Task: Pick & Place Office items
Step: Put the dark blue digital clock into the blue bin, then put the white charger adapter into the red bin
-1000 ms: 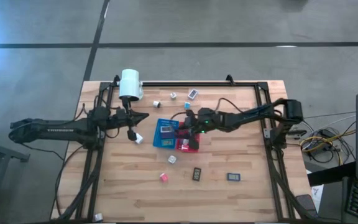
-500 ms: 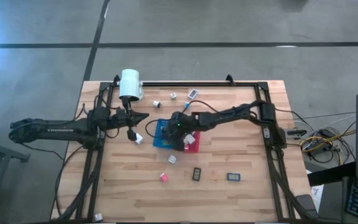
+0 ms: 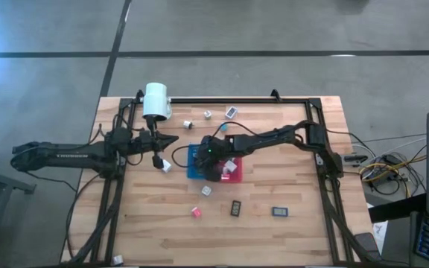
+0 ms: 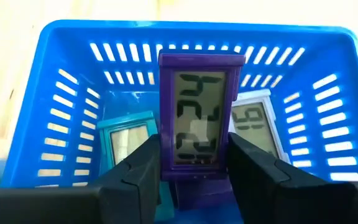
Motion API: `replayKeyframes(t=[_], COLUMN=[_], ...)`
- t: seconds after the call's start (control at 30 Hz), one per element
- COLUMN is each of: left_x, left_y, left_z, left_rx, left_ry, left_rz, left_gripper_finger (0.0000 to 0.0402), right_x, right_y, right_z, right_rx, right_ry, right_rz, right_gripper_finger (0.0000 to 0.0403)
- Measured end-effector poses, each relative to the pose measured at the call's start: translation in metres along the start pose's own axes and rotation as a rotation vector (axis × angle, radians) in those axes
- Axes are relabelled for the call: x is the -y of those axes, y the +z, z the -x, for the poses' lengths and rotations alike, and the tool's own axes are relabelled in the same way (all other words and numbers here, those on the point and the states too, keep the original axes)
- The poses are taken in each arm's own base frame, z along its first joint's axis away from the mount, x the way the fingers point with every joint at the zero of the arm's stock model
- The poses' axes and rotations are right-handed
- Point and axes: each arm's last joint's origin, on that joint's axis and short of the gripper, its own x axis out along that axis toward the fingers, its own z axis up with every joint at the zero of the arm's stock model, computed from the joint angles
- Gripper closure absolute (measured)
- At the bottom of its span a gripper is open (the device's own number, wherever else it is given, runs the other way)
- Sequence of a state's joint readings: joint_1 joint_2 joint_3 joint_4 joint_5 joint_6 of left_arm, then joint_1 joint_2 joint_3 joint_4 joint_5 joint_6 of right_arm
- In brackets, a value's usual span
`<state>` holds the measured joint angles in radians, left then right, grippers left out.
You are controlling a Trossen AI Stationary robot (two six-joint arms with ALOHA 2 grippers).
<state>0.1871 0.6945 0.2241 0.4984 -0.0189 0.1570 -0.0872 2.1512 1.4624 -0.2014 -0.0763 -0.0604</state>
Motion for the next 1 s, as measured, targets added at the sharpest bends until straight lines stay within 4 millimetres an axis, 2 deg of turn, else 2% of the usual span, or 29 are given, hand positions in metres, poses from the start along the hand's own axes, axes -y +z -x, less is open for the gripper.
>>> replayKeyframes(t=[0.27, 0.47, 0.57, 0.67, 0.77, 0.9, 1.0], left_x=[0.0, 0.0, 0.0, 0.0, 0.0, 0.0, 0.0], left_y=[0.0, 0.0, 0.0, -0.001, -0.002, -0.003, -0.003], left_z=[0.0, 0.0, 0.0, 0.0, 0.0, 0.0, 0.0], left_rx=[0.0, -0.001, -0.005, -0.007, -0.02, -0.03, -0.031], left_ry=[0.0, 0.0, 0.0, -0.001, -0.003, -0.004, -0.005], left_rz=[0.0, 0.005, 0.008, 0.007, 0.003, 0.0, -0.006], left_gripper_finger=[0.0399, 0.0399, 0.0399, 0.0399, 0.0399, 0.0399, 0.0399], right_x=[0.0, -0.002, -0.005, -0.013, -0.019, -0.024, -0.026], right_y=[0.001, 0.016, 0.028, 0.041, 0.045, 0.031, 0.002], right_z=[0.005, 0.035, 0.063, 0.101, 0.141, 0.193, 0.225], right_rx=[-0.003, 0.041, 0.101, 0.198, 0.314, 0.503, 0.602], right_ry=[0.0, -0.002, -0.005, -0.009, -0.015, -0.03, -0.045], right_rz=[0.009, 0.013, 0.047, 0.134, 0.19, 0.222, 0.226], right_gripper_finger=[0.0192, 0.0174, 0.0178, 0.0192, 0.0211, 0.0242, 0.0273])
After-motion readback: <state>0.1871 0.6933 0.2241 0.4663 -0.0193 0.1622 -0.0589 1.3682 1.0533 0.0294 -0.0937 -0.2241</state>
